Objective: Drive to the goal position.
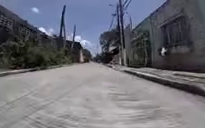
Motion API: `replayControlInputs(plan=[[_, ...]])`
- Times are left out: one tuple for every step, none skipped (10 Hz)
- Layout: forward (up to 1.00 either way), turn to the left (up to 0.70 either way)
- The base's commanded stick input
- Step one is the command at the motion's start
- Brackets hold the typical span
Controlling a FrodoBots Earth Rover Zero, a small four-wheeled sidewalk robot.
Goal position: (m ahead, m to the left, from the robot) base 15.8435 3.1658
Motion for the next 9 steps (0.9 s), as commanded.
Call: replayControlInputs(plan=[[1.0,0.14],[1.0,0.14],[1.0,0.14],[1.0,0.14],[1.0,0.14],[1.0,0.14],[1.0,0.14],[1.0,0.14],[1.0,0.09]])
